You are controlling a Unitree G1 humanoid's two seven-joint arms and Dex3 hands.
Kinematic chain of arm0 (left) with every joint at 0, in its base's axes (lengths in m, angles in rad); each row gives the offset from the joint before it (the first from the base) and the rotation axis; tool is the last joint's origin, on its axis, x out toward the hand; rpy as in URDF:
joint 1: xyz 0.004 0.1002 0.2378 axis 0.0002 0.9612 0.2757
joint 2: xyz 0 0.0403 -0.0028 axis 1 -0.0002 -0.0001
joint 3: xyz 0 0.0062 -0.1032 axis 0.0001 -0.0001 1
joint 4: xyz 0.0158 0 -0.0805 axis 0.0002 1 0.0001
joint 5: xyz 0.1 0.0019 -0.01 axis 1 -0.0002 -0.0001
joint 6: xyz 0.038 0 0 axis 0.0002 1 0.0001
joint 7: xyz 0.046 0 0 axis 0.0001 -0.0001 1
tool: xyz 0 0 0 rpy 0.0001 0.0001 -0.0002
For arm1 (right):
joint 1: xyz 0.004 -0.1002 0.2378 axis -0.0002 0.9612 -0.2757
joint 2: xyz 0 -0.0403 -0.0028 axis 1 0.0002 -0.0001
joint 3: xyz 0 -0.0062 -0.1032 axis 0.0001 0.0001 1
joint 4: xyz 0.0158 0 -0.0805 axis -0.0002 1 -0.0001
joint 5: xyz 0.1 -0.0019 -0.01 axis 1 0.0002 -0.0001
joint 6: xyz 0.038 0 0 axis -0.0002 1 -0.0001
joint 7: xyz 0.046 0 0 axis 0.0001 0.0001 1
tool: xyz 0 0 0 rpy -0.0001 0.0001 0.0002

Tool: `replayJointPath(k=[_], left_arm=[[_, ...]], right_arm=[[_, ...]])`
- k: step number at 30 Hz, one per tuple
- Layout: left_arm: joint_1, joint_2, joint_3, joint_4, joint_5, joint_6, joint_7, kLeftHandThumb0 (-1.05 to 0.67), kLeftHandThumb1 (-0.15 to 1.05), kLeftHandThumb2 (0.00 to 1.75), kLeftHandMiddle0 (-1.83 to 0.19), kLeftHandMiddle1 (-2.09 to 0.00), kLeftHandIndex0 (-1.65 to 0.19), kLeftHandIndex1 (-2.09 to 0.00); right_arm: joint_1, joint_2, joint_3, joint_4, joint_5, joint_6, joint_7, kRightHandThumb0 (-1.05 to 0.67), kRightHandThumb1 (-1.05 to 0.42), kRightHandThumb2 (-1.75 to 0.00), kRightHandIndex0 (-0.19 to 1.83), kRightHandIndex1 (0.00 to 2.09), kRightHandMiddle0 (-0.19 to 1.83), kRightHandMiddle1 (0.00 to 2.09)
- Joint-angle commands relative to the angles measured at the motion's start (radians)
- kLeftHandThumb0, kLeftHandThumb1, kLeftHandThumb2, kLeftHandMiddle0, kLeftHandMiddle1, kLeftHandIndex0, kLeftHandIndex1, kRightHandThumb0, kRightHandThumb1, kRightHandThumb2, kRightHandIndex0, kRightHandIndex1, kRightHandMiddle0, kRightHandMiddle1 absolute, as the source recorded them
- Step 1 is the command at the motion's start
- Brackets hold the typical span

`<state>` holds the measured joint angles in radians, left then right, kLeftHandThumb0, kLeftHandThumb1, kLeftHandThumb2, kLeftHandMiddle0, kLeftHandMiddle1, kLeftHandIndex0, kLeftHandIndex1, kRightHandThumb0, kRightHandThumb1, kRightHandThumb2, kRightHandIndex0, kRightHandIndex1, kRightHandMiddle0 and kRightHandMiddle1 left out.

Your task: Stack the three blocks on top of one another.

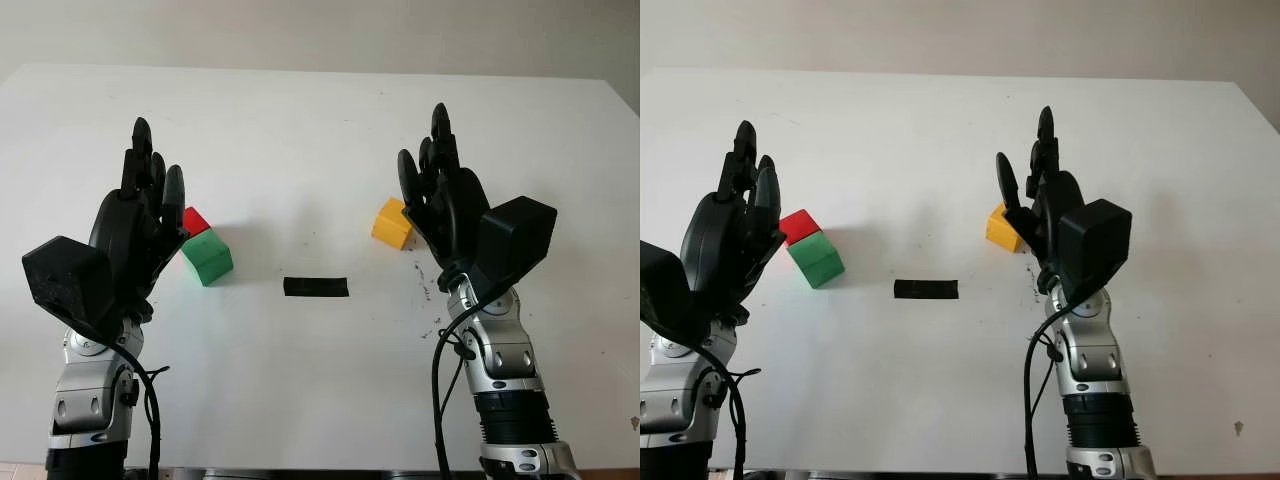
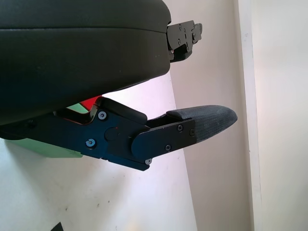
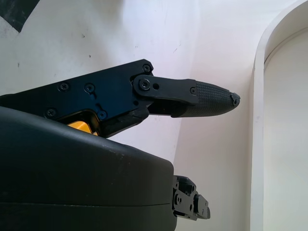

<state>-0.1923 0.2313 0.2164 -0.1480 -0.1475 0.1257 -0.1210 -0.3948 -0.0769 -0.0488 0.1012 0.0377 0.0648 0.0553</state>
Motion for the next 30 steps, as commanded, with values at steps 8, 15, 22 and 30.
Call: replayJointPath(k=[8, 15, 22, 30], left_arm=[[-0.018, 0.012, 0.002, 0.003, 0.002, 0.001, -0.004, -0.7, 1.05, 0.66, 0.19, -0.04, 0.19, -0.02], [-0.038, 0.043, 0.014, 0.007, 0.042, -0.021, 0.013, -0.68, 1.05, 0.65, 0.14, -0.07, 0.15, -0.04], [-0.149, 0.249, 0.059, 0.085, 0.164, -0.087, -0.009, -0.49, 1.05, 0.26, -0.36, -0.31, -0.3, -0.32], [-0.249, 0.624, -0.023, 0.183, 0.355, -0.078, -0.259, -0.44, 0.91, 0.05, -0.26, -0.08, -0.34, -0.27]], right_arm=[[-0.012, -0.003, 0.001, 0.015, -0.005, -0.015, 0.006, -0.73, -1.05, -0.49, -0.19, 0.0, -0.19, 0.0], [-0.03, -0.003, -0.003, 0.036, 0.005, -0.044, 0.015, -0.71, -1.05, -0.49, -0.19, 0.0, -0.19, 0.0], [-0.037, -0.012, -0.008, 0.031, 0.001, -0.073, 0.02, -0.7, -1.05, -0.51, -0.19, 0.0, -0.19, 0.0], [-0.04, -0.021, -0.02, 0.039, 0.004, -0.107, 0.023, -0.69, -1.05, -0.53, -0.19, 0.0, -0.19, 0.0]])
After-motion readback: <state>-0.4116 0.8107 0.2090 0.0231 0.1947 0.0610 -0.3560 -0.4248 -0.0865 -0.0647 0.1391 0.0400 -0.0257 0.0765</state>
